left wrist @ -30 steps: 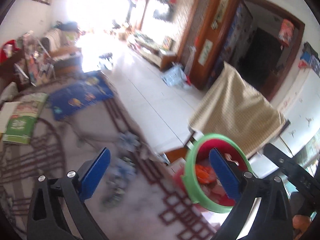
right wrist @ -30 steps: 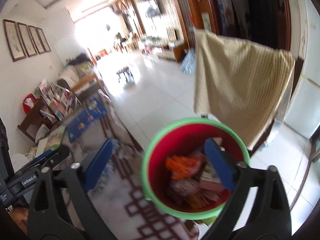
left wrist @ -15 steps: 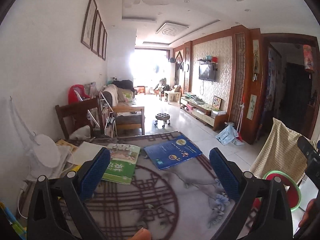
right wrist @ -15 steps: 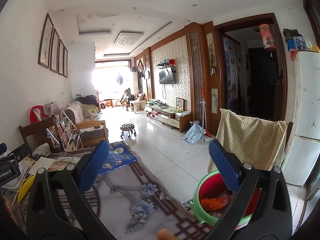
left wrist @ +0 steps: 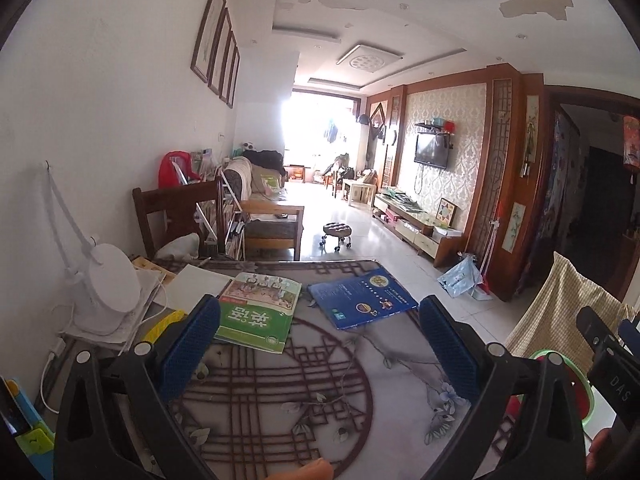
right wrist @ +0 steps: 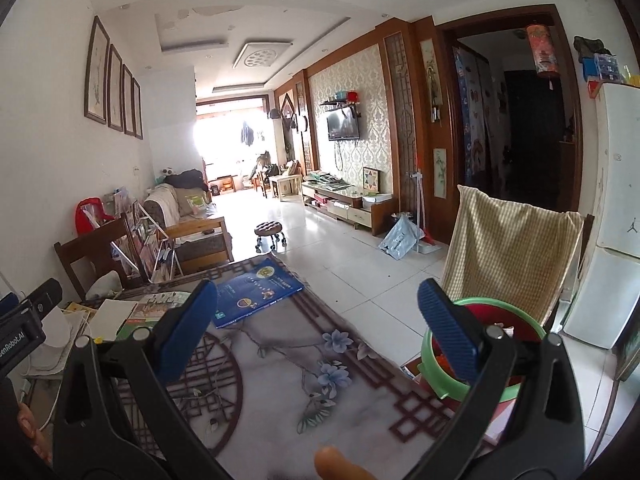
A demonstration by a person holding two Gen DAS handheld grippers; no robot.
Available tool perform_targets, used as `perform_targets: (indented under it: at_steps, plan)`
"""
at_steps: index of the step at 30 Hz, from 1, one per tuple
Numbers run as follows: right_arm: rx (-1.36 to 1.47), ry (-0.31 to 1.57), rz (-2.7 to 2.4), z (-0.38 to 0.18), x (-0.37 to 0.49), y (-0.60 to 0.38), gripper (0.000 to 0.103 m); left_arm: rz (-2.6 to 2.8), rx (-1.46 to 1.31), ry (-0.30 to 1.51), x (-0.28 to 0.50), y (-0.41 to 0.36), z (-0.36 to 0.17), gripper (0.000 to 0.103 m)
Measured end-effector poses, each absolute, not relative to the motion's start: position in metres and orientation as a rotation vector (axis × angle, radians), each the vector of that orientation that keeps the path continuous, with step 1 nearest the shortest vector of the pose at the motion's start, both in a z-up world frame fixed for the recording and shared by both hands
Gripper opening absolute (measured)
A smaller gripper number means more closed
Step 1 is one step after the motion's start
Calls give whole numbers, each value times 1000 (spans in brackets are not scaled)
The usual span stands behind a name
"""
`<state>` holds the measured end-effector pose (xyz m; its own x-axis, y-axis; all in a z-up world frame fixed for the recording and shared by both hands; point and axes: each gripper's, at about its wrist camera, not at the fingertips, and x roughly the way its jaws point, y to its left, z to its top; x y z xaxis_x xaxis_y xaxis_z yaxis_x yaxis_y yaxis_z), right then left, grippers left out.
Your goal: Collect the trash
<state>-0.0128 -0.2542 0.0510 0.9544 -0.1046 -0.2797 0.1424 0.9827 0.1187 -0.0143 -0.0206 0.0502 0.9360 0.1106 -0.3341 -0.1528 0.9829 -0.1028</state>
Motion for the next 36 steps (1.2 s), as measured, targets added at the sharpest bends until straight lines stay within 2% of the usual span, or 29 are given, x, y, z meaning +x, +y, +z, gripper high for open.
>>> perform_targets:
  at_steps: [7, 36]
  plan:
    - [123, 306, -150, 44, -19, -248, 98, 97, -157, 415, -10, -17, 37, 95]
    - [102, 348, -155, 37, -23, -245, 98, 51, -181, 477, -6, -17, 35, 95]
